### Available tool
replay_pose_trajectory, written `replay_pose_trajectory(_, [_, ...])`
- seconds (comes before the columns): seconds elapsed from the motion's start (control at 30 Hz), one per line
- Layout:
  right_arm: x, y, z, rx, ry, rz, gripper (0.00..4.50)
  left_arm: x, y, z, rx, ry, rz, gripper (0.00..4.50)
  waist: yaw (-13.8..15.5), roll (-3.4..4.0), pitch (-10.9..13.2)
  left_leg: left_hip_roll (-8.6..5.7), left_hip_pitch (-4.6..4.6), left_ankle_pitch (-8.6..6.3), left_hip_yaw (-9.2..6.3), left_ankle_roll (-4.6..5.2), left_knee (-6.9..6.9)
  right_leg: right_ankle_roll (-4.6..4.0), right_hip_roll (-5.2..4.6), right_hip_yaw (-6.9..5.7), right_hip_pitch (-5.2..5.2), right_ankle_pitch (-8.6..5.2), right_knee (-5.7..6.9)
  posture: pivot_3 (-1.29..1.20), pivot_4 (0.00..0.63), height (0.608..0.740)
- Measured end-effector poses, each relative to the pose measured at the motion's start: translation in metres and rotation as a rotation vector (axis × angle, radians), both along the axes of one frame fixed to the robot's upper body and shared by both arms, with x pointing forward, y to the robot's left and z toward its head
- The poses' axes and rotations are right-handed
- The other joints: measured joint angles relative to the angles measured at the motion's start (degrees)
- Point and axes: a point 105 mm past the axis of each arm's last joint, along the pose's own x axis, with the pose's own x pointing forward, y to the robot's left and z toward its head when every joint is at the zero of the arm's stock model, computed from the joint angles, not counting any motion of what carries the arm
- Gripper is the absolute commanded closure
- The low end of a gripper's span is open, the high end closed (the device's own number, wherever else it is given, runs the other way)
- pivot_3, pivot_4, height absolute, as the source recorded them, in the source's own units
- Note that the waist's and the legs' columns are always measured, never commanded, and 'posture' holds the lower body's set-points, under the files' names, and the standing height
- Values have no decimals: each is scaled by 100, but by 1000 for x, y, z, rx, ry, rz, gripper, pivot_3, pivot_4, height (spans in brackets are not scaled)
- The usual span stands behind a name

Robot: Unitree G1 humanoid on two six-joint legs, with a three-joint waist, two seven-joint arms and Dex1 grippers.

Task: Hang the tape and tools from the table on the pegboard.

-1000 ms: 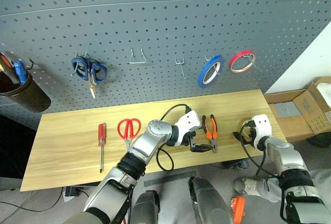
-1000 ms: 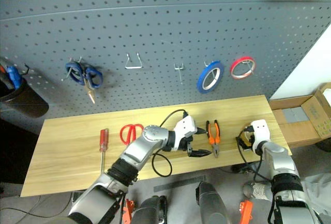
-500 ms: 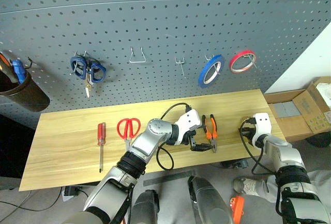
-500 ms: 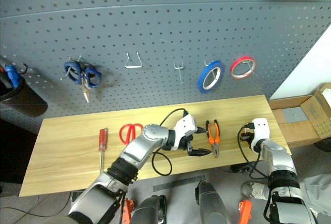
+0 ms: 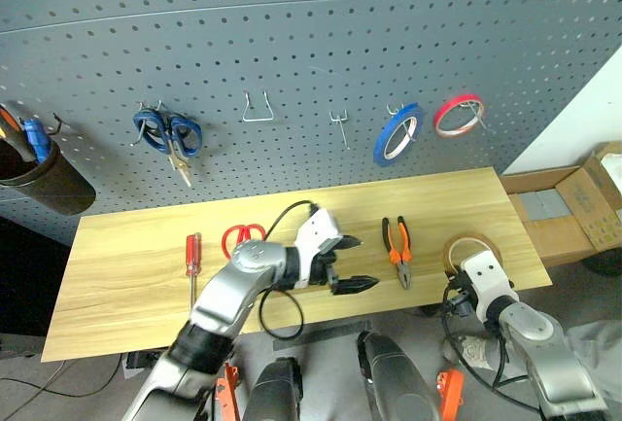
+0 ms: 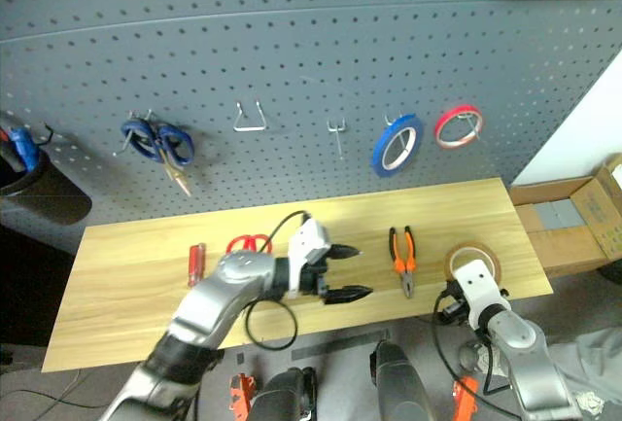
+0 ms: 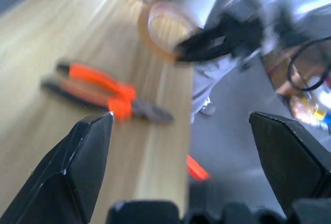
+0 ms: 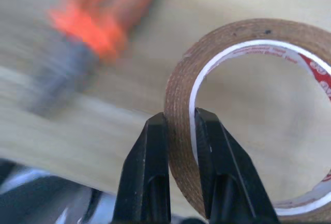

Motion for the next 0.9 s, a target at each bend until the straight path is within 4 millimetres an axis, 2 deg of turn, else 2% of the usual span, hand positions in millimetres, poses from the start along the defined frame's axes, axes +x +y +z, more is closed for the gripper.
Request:
replay_pose_trajectory(0.03, [-1,12,13,17,-62,30,4359,-3,6,2,-9,7,46,0,9,-13,-36,-1,-2,-1,-3,2,0,2,2,-2,1,1,-2,-151,157,740])
replay_pose_trajectory(0.17, [0,43,45,69,-235,72,4359,-12,29,14,-57,6,229,0,75,-39,-201,-3,15,2,-1,1,8,4,2,-1,20,21,-5,-106,127,740])
replay_pose_trajectory(0.27, [18,65,73,60,-394,124,4359,-15,48,20,-96,-6,384,0,89,-60,-340,-4,36,5,14,6,10,0,3,4,36,33,-6,-51,112,740])
replay_pose_trajectory(0.37, [39,87,95,76,-505,190,4359,-12,58,22,-86,-32,467,0,176,-81,-447,-12,49,11,18,8,11,-13,20,-14,57,37,-9,2,100,740])
replay_pose_trajectory(0.47, [65,100,93,85,-487,233,4359,-1,60,31,-86,-88,507,0,369,-92,-488,-15,69,11,9,9,10,-36,26,-33,86,42,-15,26,95,740])
replay_pose_trajectory(0.6, [87,110,87,116,-430,288,4359,17,59,46,-110,-161,535,0,550,-91,-503,-16,65,10,12,10,7,-64,25,-31,86,59,-20,37,91,740])
replay_pose_trajectory(0.77, [98,108,91,150,-416,301,4359,22,62,44,-112,-165,564,0,588,-90,-520,-8,52,10,7,8,2,-66,17,-34,73,60,-20,43,90,740])
replay_pose_trajectory(0.9, [101,107,81,167,-350,307,4359,21,59,43,-113,-165,555,0,591,-90,-551,-9,46,10,9,9,3,-68,15,-33,65,62,-16,41,89,740])
